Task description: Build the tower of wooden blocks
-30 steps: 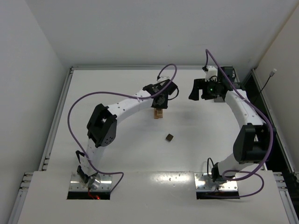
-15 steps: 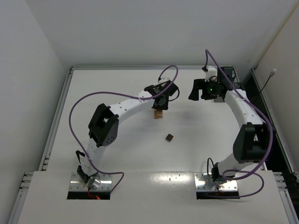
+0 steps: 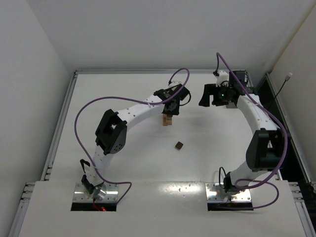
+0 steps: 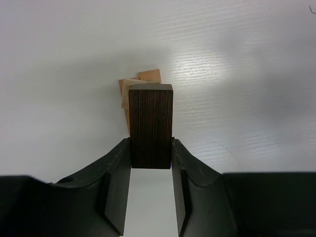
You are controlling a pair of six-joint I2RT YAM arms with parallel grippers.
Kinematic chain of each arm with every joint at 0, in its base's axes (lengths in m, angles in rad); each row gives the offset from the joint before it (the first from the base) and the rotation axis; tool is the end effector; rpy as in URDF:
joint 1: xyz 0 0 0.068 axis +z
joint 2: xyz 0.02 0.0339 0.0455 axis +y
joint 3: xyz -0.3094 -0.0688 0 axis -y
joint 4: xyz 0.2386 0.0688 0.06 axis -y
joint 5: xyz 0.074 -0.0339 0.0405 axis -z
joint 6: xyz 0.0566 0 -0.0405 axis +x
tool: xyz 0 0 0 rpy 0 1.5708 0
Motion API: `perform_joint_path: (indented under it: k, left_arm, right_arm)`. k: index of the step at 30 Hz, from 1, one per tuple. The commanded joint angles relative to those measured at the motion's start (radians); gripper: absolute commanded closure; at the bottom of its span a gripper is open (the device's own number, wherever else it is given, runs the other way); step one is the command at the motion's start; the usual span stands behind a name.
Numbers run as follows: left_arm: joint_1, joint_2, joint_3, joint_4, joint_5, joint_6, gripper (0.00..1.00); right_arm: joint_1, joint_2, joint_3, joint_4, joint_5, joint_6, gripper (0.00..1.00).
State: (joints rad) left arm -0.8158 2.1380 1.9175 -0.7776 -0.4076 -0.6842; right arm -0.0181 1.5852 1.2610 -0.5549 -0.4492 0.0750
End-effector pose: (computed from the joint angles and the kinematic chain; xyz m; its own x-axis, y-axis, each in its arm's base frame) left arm 0.3593 -0.3491 0.2749 -0.7759 -0.0222 -0.6305 0.0400 0.9956 -0.0843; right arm 0.3498 0.0182 0.3075 -0.7874 0.0818 -0.6110 -0.2022 0.9021 0.3813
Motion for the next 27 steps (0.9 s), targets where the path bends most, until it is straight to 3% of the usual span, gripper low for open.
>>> perform_joint_path:
  k: [1,19,27]
  left_arm:
    - [-0.011,0.007,0.028,0.006,-0.002,0.008,1.00]
    - [-0.002,0.007,0.000,-0.003,-0.002,0.008,1.00]
    - [0.007,0.007,0.000,-0.003,0.009,0.008,0.82]
  right_arm:
    - [-0.005,0.010,0.040,0.016,-0.017,0.005,0.22]
    - [-0.005,0.010,0.040,0.016,-0.026,0.005,0.22]
    - [-0.005,0.019,0.040,0.016,-0.036,0.005,0.22]
